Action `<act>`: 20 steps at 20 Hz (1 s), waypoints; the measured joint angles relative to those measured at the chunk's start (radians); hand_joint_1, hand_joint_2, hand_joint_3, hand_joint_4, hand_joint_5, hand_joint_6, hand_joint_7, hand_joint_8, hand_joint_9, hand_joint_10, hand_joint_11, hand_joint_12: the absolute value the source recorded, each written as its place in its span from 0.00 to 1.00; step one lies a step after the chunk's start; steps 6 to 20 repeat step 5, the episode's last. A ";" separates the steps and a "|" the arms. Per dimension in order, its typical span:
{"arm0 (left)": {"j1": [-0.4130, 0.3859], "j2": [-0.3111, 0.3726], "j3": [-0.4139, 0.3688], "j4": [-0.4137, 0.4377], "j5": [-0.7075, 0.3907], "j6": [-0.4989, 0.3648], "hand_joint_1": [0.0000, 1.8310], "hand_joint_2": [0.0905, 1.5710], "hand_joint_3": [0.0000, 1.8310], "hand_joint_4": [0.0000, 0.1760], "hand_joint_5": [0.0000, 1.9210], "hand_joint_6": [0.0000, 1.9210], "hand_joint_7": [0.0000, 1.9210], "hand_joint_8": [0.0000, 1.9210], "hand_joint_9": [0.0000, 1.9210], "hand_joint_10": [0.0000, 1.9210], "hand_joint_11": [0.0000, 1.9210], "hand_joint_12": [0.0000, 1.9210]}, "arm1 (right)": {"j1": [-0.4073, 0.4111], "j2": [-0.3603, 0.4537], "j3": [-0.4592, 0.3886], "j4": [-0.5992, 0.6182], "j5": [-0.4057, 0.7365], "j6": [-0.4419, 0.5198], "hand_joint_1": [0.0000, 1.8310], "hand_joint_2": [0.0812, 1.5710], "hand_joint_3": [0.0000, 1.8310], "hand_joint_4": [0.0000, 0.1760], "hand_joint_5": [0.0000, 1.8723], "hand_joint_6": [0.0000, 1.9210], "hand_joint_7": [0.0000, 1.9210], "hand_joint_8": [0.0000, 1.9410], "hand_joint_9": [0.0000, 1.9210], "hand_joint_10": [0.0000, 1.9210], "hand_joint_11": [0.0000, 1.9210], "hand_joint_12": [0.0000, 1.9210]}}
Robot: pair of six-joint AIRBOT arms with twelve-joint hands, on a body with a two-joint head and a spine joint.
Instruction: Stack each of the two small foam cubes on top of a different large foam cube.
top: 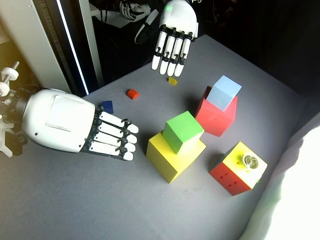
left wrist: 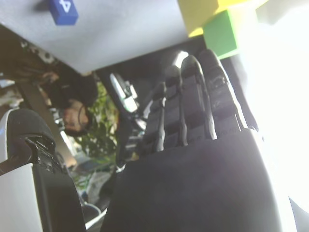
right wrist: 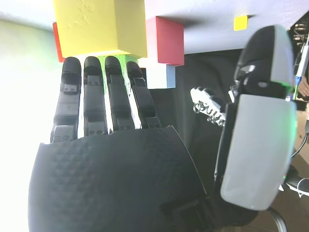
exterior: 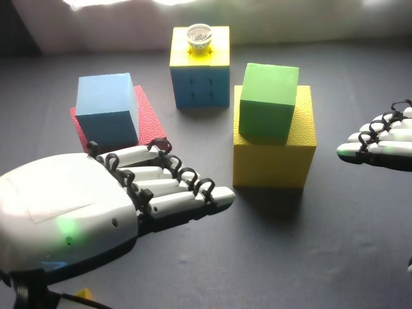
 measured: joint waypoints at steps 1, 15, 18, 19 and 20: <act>0.000 0.000 -0.003 -0.001 -0.001 0.000 0.25 0.59 0.00 0.00 0.04 0.00 0.11 0.00 0.11 0.00 0.00 0.28 | 0.000 0.000 0.000 0.000 0.000 0.000 0.32 0.51 0.00 0.00 0.05 0.00 0.05 0.00 0.05 0.00 0.00 0.15; 0.000 0.000 -0.006 -0.013 -0.006 0.000 0.27 0.58 0.00 0.00 0.05 0.00 0.13 0.00 0.12 0.01 0.00 0.32 | -0.011 0.000 0.000 -0.001 0.004 0.000 0.32 0.50 0.00 0.00 0.06 0.00 0.06 0.00 0.06 0.00 0.00 0.17; 0.000 0.000 -0.006 -0.013 -0.006 0.000 0.27 0.58 0.00 0.00 0.05 0.00 0.13 0.00 0.12 0.01 0.00 0.32 | -0.011 0.000 0.000 -0.001 0.004 0.000 0.32 0.50 0.00 0.00 0.06 0.00 0.06 0.00 0.06 0.00 0.00 0.17; 0.000 0.000 -0.006 -0.013 -0.006 0.000 0.27 0.58 0.00 0.00 0.05 0.00 0.13 0.00 0.12 0.01 0.00 0.32 | -0.011 0.000 0.000 -0.001 0.004 0.000 0.32 0.50 0.00 0.00 0.06 0.00 0.06 0.00 0.06 0.00 0.00 0.17; 0.000 0.000 -0.006 -0.013 -0.006 0.000 0.27 0.58 0.00 0.00 0.05 0.00 0.13 0.00 0.12 0.01 0.00 0.32 | -0.011 0.000 0.000 -0.001 0.004 0.000 0.32 0.50 0.00 0.00 0.06 0.00 0.06 0.00 0.06 0.00 0.00 0.17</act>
